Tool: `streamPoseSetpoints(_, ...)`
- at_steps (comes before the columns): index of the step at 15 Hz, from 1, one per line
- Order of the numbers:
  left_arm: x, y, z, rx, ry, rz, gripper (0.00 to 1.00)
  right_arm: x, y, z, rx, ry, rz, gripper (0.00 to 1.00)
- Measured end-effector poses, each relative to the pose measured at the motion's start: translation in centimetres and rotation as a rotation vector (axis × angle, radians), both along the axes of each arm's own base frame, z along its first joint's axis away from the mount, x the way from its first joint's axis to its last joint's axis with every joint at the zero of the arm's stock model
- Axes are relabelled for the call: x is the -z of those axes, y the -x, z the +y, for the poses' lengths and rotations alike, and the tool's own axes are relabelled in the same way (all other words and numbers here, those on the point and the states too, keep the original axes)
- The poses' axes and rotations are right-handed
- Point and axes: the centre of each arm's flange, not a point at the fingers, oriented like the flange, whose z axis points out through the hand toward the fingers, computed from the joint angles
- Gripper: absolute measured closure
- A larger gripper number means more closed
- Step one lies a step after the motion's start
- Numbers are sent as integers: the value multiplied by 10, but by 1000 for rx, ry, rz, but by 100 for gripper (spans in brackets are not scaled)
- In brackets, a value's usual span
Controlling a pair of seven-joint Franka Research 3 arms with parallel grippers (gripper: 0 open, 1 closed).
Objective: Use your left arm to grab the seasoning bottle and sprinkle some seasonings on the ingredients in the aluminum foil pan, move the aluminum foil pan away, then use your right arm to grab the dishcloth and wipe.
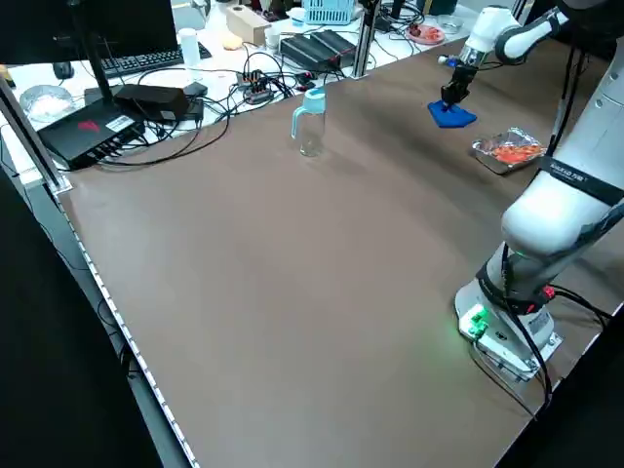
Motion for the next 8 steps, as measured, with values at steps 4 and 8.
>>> streamPoseSetpoints(4,-3,-3,0,1,7,-30,0,-2,11,22,51,-12,-6,94)
streamPoseSetpoints(8,-5,-5,-6,20,14,-57,0,-6,-15,-20,38,34,35,94)
